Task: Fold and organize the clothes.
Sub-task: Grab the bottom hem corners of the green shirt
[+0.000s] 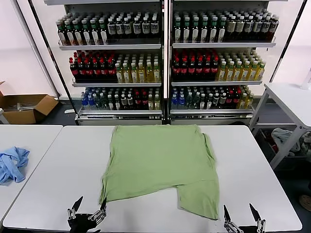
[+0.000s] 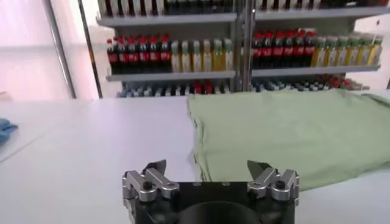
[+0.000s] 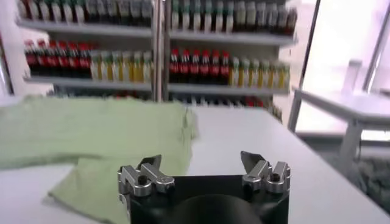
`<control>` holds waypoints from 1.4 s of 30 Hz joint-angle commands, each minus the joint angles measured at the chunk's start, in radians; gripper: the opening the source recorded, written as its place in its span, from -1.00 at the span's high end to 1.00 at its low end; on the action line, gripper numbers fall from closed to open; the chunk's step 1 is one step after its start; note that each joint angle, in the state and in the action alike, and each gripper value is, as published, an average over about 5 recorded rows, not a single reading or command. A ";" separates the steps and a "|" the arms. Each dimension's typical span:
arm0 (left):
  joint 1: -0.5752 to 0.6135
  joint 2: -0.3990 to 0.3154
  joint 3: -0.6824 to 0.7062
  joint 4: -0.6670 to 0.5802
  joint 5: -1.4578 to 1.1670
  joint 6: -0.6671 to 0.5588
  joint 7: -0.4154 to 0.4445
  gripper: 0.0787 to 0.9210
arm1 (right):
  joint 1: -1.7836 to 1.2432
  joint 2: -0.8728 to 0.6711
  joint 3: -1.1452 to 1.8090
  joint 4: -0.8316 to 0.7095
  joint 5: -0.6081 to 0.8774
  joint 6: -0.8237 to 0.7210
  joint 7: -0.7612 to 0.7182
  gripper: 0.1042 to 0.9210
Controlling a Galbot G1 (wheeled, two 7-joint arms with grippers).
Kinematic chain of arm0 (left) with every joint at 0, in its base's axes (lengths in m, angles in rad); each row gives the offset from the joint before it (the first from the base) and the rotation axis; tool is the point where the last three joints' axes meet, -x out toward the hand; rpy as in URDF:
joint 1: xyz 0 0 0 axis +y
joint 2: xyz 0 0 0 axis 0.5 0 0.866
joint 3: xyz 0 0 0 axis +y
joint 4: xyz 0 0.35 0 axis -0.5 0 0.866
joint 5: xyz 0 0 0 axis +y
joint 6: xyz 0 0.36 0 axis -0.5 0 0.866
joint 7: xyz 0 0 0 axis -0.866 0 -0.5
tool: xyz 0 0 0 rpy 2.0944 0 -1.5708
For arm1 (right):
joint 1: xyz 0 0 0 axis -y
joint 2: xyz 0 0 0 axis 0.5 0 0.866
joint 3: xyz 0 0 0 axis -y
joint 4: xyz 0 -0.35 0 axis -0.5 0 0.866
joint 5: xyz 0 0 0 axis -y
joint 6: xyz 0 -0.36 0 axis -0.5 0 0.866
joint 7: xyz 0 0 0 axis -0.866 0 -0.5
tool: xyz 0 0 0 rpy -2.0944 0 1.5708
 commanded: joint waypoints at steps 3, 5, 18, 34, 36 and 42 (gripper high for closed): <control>-0.068 0.005 0.001 -0.016 -0.110 0.183 -0.004 -0.77 | 0.063 -0.004 -0.036 0.006 0.081 -0.182 -0.025 -0.76; -0.080 0.005 -0.002 -0.010 -0.122 0.185 0.001 -0.77 | 0.074 -0.002 -0.036 0.002 0.082 -0.184 -0.035 -0.76; -0.149 -0.016 -0.004 0.071 -0.189 0.178 0.028 -0.77 | 0.131 0.027 -0.056 -0.022 0.069 -0.184 -0.059 -0.76; -0.175 -0.031 0.000 0.129 -0.198 0.147 0.050 -0.77 | 0.175 0.047 -0.081 -0.058 0.070 -0.193 -0.067 -0.73; -0.179 -0.034 0.001 0.137 -0.197 0.145 0.054 -0.74 | 0.183 0.052 -0.088 -0.061 0.069 -0.196 -0.066 -0.68; -0.177 -0.040 0.009 0.152 -0.196 0.136 0.065 -0.42 | 0.191 0.056 -0.103 -0.067 0.055 -0.204 -0.066 -0.30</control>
